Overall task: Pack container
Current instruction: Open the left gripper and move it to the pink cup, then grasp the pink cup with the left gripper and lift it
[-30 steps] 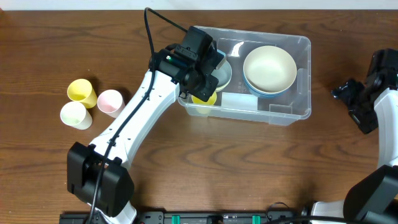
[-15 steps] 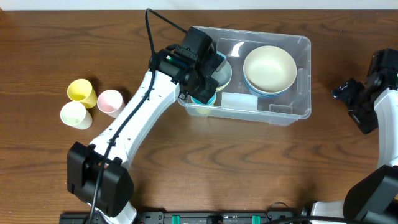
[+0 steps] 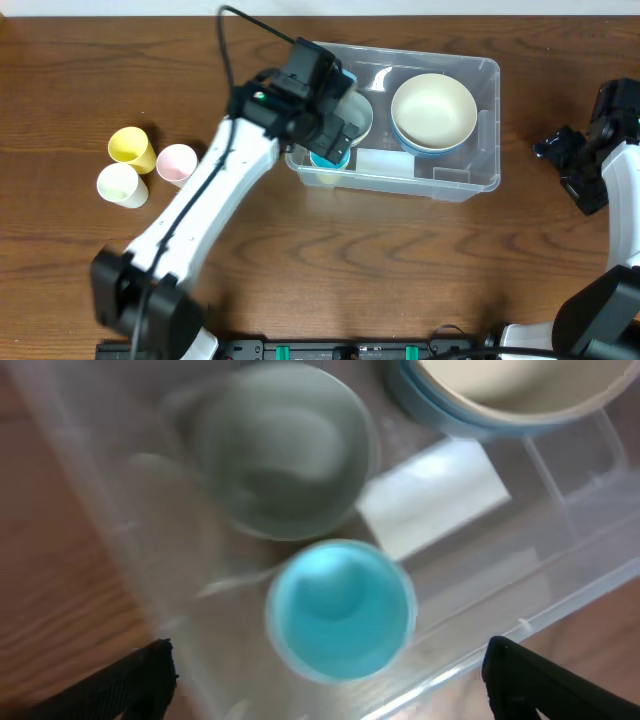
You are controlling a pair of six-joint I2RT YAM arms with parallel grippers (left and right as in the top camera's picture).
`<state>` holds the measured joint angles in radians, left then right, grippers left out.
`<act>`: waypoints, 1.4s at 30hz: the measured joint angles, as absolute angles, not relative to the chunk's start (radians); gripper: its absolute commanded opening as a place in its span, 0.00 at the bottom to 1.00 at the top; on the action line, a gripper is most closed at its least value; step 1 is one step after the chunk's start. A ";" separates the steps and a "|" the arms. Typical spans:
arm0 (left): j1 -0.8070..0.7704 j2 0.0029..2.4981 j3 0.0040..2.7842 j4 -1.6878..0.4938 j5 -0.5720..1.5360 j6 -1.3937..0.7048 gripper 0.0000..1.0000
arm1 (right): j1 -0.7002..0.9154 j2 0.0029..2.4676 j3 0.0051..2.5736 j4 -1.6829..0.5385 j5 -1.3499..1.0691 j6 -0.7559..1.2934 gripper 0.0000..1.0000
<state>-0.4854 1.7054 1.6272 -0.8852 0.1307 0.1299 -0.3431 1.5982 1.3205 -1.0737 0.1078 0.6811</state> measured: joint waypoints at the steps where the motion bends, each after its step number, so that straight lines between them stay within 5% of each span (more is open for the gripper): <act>1: -0.477 1.683 1.627 -0.886 0.113 0.122 0.98 | -0.343 1.598 1.320 -1.074 0.108 0.681 0.99; 10: -0.226 1.439 1.629 -0.943 -0.016 -0.060 0.98 | -0.343 1.598 1.320 -1.074 0.108 0.681 0.99; 20: 0.033 1.538 1.572 -1.015 -0.003 -0.215 0.98 | -0.343 1.598 1.320 -1.074 0.108 0.681 0.99; 42: 0.051 1.893 1.559 -1.071 0.140 -0.213 0.98 | -0.343 1.598 1.321 -1.074 0.108 0.681 0.99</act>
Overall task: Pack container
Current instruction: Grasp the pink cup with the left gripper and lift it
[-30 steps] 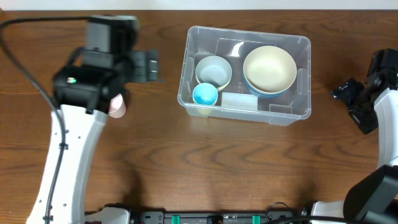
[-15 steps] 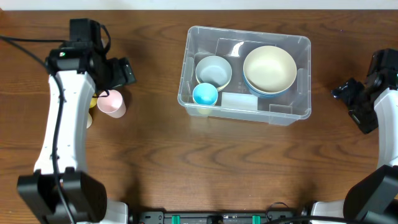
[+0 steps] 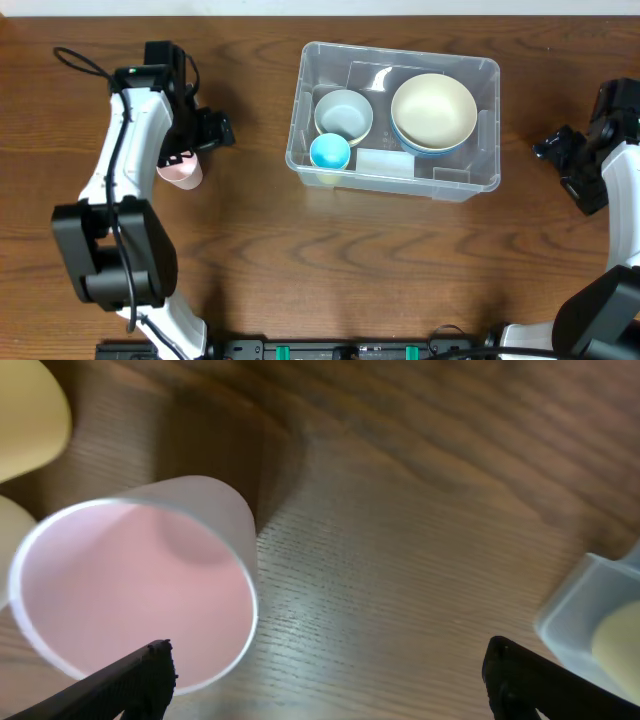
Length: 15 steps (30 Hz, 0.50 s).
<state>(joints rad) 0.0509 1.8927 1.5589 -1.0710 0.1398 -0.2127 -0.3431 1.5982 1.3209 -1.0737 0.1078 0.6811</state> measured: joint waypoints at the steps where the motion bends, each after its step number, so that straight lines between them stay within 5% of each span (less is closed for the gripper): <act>1: 0.051 1.905 1.559 -1.071 0.142 -0.213 0.98 | -0.343 1.598 1.320 -1.074 0.108 0.681 0.99; 15: 0.051 2.038 1.559 -1.023 0.143 -0.213 0.98 | -0.343 1.598 1.320 -1.074 0.108 0.681 0.99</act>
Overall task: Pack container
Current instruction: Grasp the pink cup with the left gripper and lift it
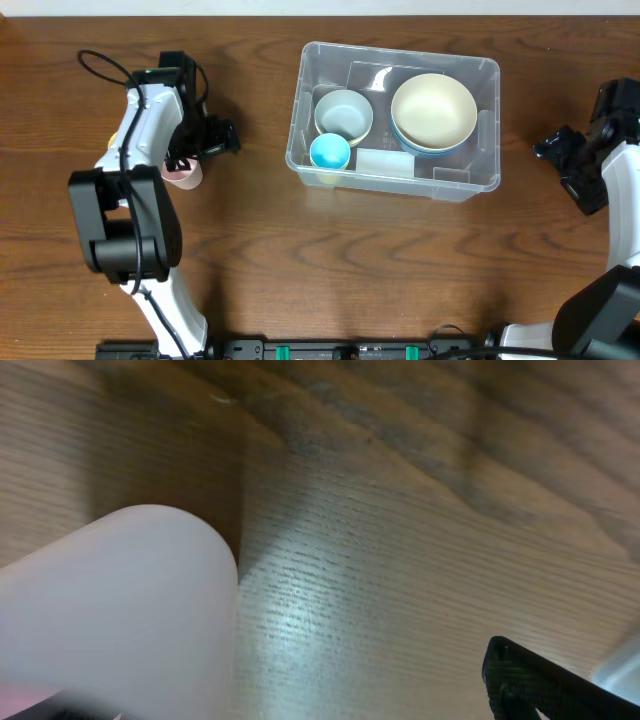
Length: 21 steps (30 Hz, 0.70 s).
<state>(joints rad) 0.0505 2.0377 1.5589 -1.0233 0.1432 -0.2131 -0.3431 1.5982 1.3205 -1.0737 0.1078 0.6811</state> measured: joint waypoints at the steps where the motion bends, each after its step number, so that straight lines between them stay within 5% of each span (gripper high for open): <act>1: 0.051 2.046 1.559 -1.023 0.143 -0.213 0.99 | -0.343 1.598 1.320 -1.074 0.108 0.681 0.99; 3: 0.051 2.057 1.559 -1.020 0.143 -0.213 0.91 | -0.343 1.598 1.320 -1.074 0.108 0.681 0.99; 10: 0.051 2.056 1.559 -1.010 0.143 -0.225 0.28 | -0.343 1.598 1.320 -1.074 0.108 0.681 0.99; 15: 0.051 2.056 1.559 -1.011 0.144 -0.224 0.08 | -0.343 1.598 1.320 -1.074 0.108 0.681 0.99; 21: 0.051 2.051 1.576 -1.065 0.144 -0.221 0.06 | -0.343 1.598 1.320 -1.074 0.108 0.681 0.99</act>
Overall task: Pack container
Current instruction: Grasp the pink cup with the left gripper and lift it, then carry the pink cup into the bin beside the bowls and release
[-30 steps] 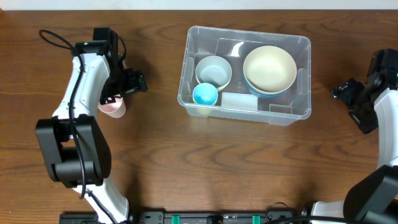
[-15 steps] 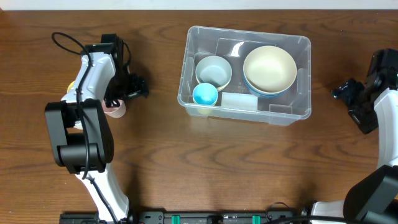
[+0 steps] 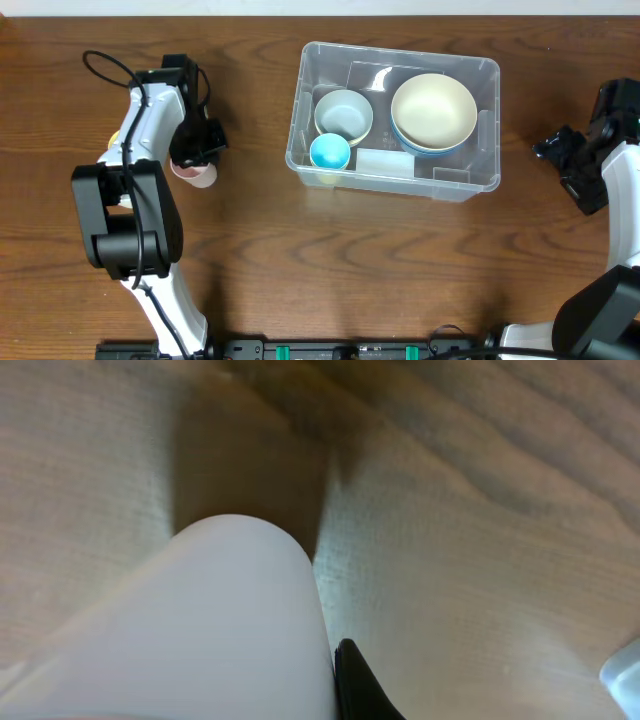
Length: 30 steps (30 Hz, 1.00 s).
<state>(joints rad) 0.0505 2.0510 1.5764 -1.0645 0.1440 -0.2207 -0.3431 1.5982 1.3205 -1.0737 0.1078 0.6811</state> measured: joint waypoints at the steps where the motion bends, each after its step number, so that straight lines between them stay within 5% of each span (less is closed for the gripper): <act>1: 0.051 2.047 1.588 -1.079 0.144 -0.216 0.06 | -0.343 1.598 1.320 -1.074 0.108 0.681 0.99; 12: -0.028 1.732 1.759 -1.060 0.161 -0.179 0.06 | -0.343 1.598 1.320 -1.074 0.108 0.681 0.99; 19: -0.344 1.500 1.790 -0.926 0.215 -0.120 0.06 | -0.343 1.598 1.320 -1.074 0.108 0.681 0.99; 30: -0.676 1.693 1.790 -0.850 0.148 -0.088 0.06 | -0.343 1.598 1.320 -1.074 0.108 0.681 0.99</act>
<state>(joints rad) -0.6762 1.6932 1.7901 -0.8501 0.1482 -0.0875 -0.3431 1.5982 1.3205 -1.0737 0.1078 0.6811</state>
